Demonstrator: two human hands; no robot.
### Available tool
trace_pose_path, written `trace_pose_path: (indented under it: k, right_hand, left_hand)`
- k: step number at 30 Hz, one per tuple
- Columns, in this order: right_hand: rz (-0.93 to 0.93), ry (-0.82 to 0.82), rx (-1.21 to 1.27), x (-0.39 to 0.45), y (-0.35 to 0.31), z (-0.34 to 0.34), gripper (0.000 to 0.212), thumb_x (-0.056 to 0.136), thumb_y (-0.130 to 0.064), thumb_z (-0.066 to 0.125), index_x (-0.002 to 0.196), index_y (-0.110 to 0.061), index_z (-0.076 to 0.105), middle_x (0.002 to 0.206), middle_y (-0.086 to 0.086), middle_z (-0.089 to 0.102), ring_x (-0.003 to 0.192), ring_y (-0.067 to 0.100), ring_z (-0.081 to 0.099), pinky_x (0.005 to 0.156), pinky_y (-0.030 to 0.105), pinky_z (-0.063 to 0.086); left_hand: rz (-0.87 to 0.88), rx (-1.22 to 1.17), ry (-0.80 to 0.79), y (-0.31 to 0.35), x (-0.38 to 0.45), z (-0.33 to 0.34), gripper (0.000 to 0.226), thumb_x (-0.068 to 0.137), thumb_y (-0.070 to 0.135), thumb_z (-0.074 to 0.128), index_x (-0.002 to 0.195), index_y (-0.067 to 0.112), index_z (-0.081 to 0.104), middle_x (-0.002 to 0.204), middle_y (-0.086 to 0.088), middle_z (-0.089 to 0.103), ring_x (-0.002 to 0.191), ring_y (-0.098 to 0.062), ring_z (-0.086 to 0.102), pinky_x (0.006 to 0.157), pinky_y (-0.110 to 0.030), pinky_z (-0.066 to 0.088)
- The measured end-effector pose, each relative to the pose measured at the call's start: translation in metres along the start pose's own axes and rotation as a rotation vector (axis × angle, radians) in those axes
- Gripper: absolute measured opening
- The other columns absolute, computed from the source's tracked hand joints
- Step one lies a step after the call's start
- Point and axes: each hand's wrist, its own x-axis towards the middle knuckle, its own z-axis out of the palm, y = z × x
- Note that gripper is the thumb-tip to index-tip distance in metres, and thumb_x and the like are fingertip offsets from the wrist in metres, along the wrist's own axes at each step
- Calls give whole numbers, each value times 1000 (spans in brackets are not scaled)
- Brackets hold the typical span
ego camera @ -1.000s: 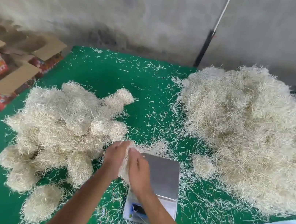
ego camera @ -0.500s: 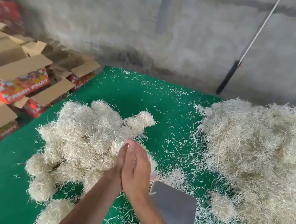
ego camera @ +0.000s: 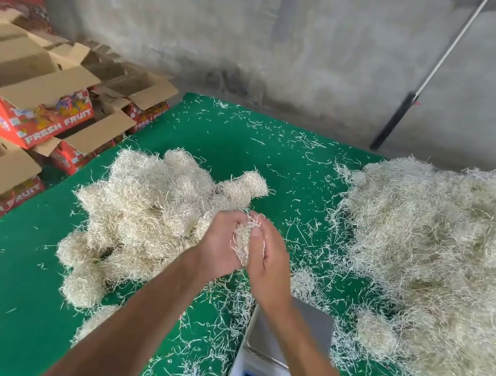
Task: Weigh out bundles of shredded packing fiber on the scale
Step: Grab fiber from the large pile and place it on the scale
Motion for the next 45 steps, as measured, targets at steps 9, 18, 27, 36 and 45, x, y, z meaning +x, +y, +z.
trace_pose_path:
  k: [9,18,27,36,45]
  right_hand:
    - [-57,-122,-206,-2,-9,-16,42,110,-29,36,139,-13,62,153,0,53,142,12,47,121,51,32]
    - [47,-56,-106,-6,-19,-27,33,109,-31,32,112,-10,57,112,5,54,106,22,54,98,50,44]
    - [17,-504,-355,-46,-3,2,56,112,-48,9,161,-29,29,169,-5,27,157,3,11,130,43,4]
    - [333,-581,-200,-67,21,-8,56,110,-52,22,148,-26,54,106,-22,61,112,-5,56,114,26,33]
    - [371,-495,-175,-83,45,4,52,107,-62,31,144,-31,51,125,-13,69,87,-10,63,98,34,54]
  left_hand:
    - [-26,-46,-68,-13,-23,-22,28,107,21,39,104,7,63,91,-12,64,74,-16,71,63,-31,59]
    - [-160,-193,-63,-45,-31,2,24,106,35,36,104,23,57,95,-14,61,91,-27,67,71,-41,60]
    - [255,476,249,-60,5,-60,48,97,65,40,84,26,64,71,9,69,65,-4,67,73,-37,62]
    - [392,1195,715,-22,12,-209,79,91,79,26,127,17,60,96,-9,72,78,-25,71,80,-46,59]
    - [555,1371,459,-76,34,-127,45,95,60,48,123,28,61,108,5,69,87,-12,68,72,-36,62]
